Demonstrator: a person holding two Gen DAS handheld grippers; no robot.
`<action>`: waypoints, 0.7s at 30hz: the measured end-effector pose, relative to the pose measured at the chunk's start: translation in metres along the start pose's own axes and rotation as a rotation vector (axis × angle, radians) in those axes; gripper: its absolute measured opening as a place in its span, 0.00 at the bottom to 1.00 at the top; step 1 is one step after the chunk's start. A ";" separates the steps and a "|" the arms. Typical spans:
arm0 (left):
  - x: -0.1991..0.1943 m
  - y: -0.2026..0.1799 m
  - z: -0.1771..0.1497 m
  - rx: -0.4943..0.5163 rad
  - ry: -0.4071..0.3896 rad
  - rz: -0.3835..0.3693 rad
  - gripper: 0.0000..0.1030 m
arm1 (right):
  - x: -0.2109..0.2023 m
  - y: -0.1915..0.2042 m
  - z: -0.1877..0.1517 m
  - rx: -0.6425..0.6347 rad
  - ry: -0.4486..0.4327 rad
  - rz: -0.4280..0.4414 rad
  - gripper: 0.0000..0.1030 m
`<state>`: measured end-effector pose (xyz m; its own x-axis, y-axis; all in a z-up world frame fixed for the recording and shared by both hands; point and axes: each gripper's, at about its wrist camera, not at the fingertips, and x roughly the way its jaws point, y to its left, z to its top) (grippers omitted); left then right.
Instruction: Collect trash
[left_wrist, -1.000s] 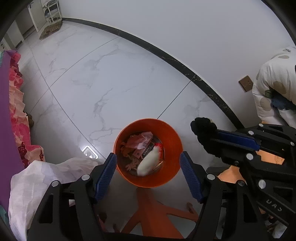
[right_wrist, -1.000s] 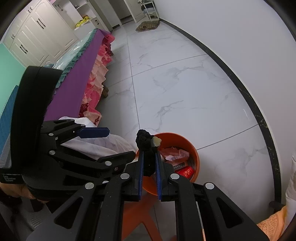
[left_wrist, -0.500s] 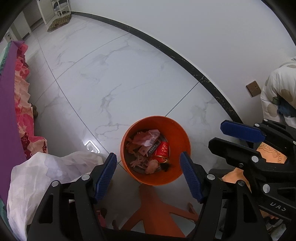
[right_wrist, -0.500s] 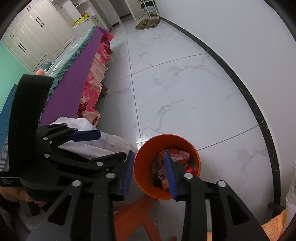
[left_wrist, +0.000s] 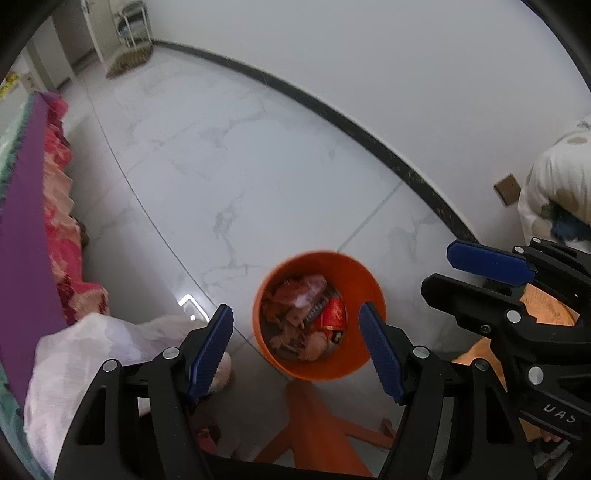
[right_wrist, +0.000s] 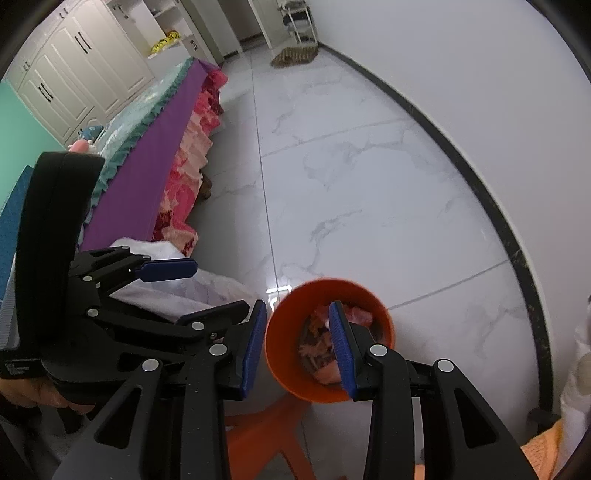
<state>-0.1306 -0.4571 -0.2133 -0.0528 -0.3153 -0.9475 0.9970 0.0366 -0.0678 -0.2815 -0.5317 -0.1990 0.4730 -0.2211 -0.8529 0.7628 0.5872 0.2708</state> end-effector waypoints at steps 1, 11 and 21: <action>-0.010 0.002 0.001 -0.005 -0.036 0.018 0.69 | -0.007 0.005 0.003 -0.010 -0.029 -0.005 0.36; -0.125 0.042 -0.018 -0.129 -0.381 0.215 0.79 | -0.066 0.074 0.034 -0.141 -0.257 0.091 0.51; -0.242 0.100 -0.108 -0.380 -0.684 0.548 0.84 | -0.110 0.198 0.050 -0.360 -0.484 0.268 0.78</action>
<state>-0.0246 -0.2748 -0.0241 0.5800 -0.6448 -0.4978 0.7824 0.6110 0.1202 -0.1608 -0.4299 -0.0297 0.8349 -0.3065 -0.4571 0.4356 0.8757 0.2084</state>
